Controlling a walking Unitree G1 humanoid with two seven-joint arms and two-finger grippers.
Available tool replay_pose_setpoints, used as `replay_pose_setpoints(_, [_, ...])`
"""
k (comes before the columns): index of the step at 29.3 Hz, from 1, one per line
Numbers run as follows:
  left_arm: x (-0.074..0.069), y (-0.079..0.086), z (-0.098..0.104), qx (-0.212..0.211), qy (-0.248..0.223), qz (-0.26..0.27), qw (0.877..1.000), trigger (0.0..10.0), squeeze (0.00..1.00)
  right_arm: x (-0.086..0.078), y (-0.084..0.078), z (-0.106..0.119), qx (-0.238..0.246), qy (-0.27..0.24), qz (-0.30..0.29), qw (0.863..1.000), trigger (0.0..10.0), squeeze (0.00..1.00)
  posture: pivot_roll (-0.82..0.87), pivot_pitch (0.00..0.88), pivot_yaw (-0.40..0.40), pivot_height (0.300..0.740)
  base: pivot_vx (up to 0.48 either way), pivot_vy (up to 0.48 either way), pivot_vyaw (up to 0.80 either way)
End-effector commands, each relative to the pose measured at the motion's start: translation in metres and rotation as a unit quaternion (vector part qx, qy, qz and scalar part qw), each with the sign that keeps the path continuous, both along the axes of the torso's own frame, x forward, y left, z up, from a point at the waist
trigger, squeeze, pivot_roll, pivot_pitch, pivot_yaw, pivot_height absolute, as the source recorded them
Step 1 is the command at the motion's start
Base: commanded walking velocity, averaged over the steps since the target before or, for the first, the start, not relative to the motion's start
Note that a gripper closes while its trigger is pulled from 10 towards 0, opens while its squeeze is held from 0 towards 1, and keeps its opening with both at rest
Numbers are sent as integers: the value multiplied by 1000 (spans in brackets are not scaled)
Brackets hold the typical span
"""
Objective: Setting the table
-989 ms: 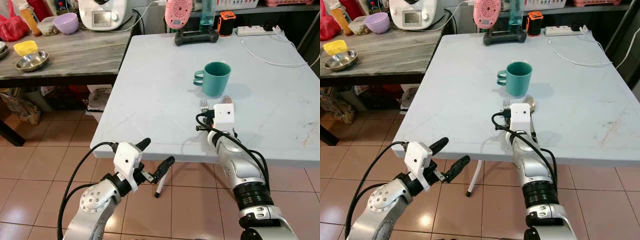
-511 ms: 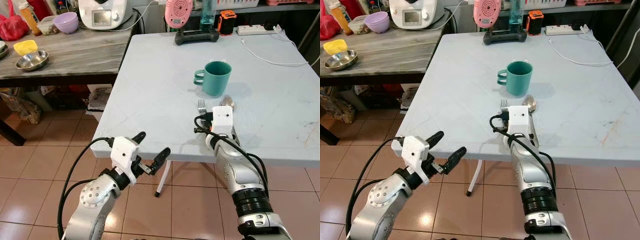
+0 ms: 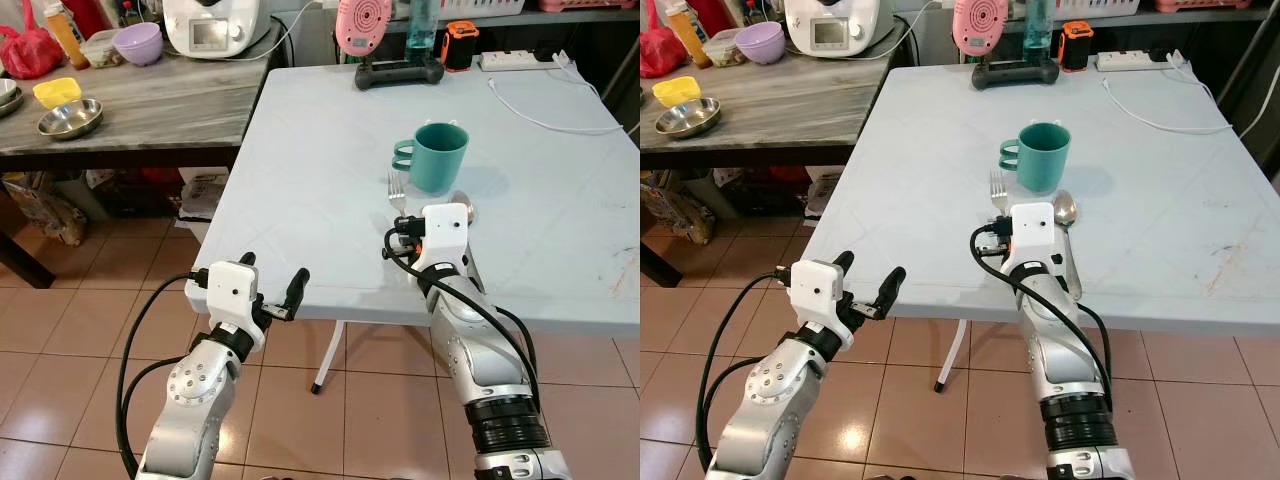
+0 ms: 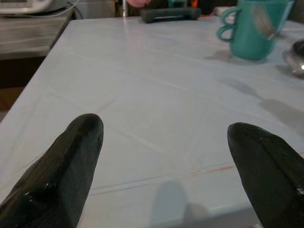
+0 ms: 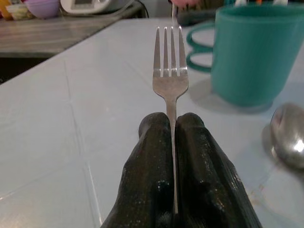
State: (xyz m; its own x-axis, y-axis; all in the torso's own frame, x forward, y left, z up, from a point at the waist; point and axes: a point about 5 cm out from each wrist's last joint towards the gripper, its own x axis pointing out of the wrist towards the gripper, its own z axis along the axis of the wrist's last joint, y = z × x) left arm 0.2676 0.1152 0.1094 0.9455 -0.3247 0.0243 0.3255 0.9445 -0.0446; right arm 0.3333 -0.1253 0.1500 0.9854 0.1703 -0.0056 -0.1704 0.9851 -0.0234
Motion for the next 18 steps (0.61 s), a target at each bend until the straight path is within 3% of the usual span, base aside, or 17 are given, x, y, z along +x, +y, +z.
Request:
replay_pose_setpoints(1, [5, 6, 2, 7, -7, 18, 1000, 10000, 0, 1, -1, 10, 1, -26, 5, 1000, 10000, 0, -133, 45, 81, 740, 0, 0, 0])
replay_pose_setpoints(5, [7, 8, 2, 10, -9, 22, 1000, 10000, 0, 2, -6, 12, 1, -28, -4, 1000, 10000, 0, -135, 37, 83, 740, 0, 0, 0])
replay_pose_setpoints(9, [7, 10, 2, 16, -7, 23, 1000, 10000, 0, 3, -8, 17, 14, -34, -14, 999, 10000, 0, -139, 40, 94, 740, 0, 261, 0])
replay_pose_setpoints(18, [8, 11, -6, 25, 4, 21, 999, 10000, 0, -5, -5, 17, -2, -43, -6, 999, 10000, 0, -155, 52, 105, 740, 0, 410, 0])
